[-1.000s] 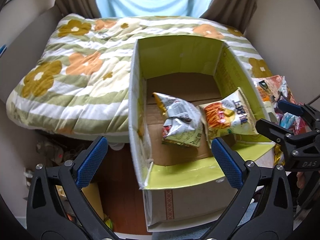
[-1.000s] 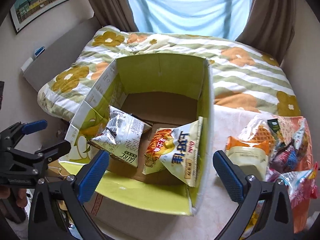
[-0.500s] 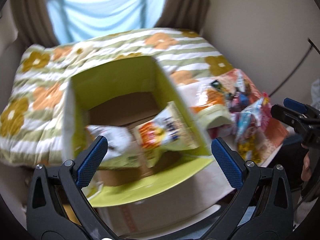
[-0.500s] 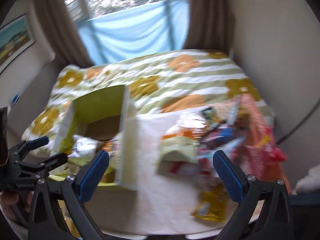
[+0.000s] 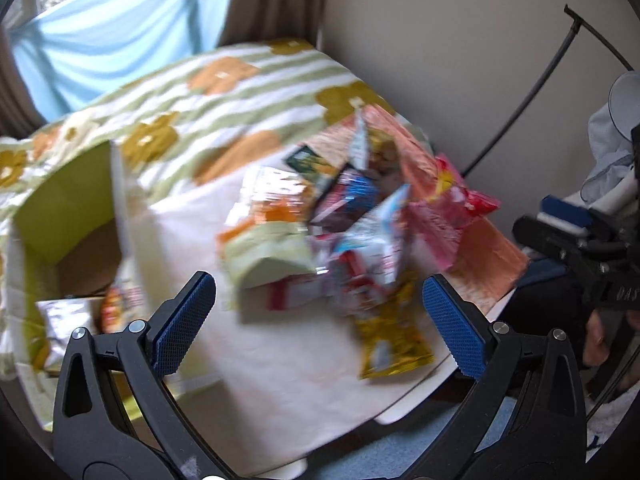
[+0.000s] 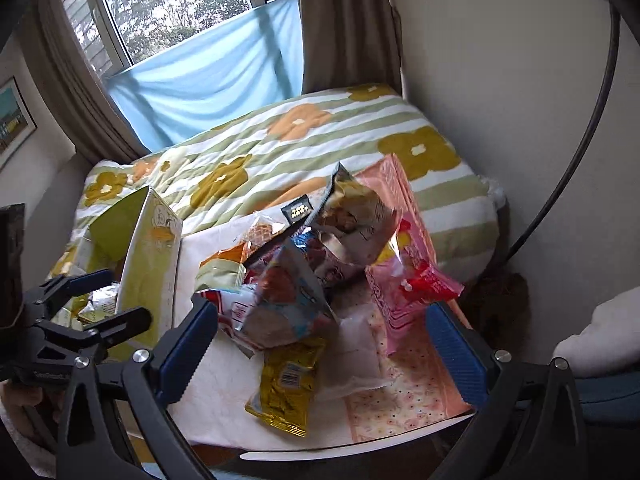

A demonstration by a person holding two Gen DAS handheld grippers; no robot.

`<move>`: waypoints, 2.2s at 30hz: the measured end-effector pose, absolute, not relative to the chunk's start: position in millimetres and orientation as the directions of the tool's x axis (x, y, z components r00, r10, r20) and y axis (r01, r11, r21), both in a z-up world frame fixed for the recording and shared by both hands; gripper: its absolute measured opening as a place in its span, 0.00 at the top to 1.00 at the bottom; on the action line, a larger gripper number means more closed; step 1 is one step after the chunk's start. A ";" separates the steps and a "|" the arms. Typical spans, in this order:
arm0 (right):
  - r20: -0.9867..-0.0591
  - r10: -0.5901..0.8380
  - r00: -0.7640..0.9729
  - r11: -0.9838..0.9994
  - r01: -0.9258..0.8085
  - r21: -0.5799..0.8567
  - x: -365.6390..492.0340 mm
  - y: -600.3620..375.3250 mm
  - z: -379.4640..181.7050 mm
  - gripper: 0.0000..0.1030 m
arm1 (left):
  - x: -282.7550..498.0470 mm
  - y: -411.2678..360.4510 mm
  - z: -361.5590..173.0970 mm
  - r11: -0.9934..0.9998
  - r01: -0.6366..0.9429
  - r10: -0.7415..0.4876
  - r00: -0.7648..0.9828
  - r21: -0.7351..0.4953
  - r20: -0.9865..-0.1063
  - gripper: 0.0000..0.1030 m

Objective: Organize snacks
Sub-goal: 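Grasp the blue-white snack bag with the left tool while the right tool grasps the pink candy bag, then carry both bags to the cardboard box and release them inside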

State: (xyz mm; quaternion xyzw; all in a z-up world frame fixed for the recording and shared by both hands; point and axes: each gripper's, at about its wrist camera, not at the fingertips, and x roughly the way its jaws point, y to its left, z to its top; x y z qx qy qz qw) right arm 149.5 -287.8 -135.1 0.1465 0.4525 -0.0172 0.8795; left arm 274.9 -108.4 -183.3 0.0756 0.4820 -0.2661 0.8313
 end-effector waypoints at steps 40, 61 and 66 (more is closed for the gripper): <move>-0.828 -0.028 0.560 0.998 -0.025 -0.050 206.7 -325.7 -235.3 0.07 | 293.7 -208.2 -297.2 0.574 0.819 -0.283 0.224 0.022 -0.933 0.42; -0.855 -0.026 0.518 0.978 -0.165 -0.130 215.3 -313.5 -249.5 0.47 | 297.6 -189.2 -281.1 0.654 0.754 -0.301 0.192 -0.056 -0.934 0.50; -0.845 -0.020 0.535 0.983 -0.146 -0.115 208.2 -319.0 -237.7 0.49 | 293.6 -185.1 -272.6 0.675 0.736 -0.308 0.206 -0.061 -0.929 0.50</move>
